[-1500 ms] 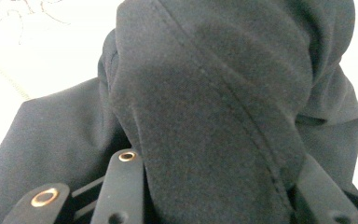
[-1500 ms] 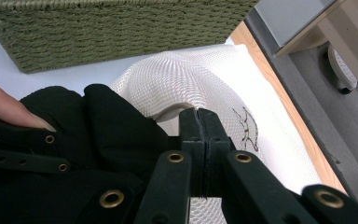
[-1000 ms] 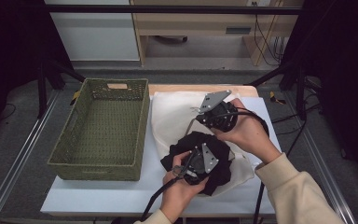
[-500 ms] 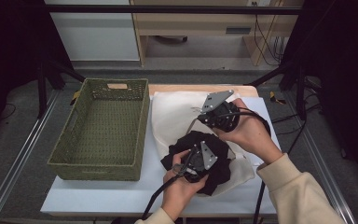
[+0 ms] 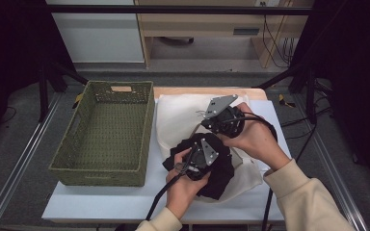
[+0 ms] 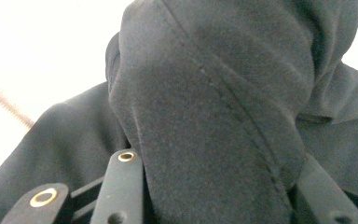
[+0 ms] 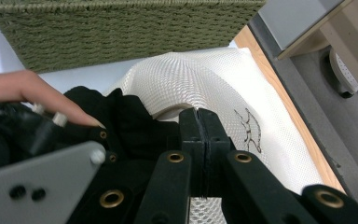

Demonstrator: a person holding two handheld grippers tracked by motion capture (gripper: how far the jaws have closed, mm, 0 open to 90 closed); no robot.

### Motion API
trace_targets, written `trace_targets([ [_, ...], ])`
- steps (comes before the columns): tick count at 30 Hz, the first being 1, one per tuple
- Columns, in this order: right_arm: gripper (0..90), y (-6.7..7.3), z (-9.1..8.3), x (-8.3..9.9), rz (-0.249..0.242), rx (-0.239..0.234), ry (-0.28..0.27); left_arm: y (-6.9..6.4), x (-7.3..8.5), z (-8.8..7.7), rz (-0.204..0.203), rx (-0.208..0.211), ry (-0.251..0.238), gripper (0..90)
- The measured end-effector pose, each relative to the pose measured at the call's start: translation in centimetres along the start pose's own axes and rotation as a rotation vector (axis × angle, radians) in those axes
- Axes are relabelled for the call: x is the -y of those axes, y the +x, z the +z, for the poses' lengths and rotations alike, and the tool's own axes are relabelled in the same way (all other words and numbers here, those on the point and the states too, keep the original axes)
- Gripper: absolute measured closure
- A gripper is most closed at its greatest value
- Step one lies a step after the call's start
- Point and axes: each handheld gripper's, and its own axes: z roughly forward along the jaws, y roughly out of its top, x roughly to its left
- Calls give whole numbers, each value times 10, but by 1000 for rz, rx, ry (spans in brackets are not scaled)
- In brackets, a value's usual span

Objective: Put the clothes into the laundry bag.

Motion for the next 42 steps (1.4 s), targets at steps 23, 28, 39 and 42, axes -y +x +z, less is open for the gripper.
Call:
trace_targets([
  [23, 900, -2, -3, 2, 15, -5, -9, -13, 1, 0, 35, -52, -66, 594],
  [28, 900, -2, -3, 1, 14, -7, -11, -16, -6, -3, 32, -49, -88, 594],
  [39, 900, -2, -4, 3, 17, -11, -13, -13, -5, 11, 12, -52, -69, 592],
  [42, 900, -1, -2, 4, 15, -16, -10, -12, -4, 18, 11, -57, -62, 591],
])
